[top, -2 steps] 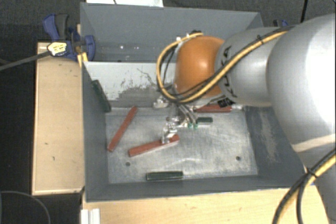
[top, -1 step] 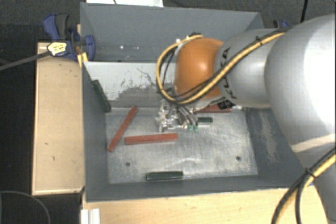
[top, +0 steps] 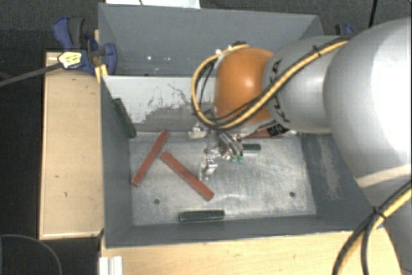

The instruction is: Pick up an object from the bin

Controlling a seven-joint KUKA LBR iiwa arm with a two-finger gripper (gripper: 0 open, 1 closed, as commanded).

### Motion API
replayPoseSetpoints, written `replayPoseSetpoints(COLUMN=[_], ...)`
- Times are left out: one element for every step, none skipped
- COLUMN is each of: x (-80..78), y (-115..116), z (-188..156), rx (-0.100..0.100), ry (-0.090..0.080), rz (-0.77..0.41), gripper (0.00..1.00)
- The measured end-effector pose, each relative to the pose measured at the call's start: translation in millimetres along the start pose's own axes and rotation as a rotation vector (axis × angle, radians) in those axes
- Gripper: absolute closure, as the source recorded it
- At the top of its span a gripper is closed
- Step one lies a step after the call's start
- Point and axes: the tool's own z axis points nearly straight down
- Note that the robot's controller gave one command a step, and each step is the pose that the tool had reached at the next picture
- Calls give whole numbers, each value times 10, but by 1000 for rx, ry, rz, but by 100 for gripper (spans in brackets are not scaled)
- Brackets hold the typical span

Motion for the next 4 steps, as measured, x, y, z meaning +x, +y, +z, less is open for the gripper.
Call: replayPoseSetpoints(x=[-1, 199, 152, 160], y=[0, 509, 379, 372], z=[-1, -470, -203, -186], rx=[0, 4, -1, 1], ry=[0, 11, 3, 5], rz=[1, -3, 48, 48], gripper=[0, 0, 100, 0])
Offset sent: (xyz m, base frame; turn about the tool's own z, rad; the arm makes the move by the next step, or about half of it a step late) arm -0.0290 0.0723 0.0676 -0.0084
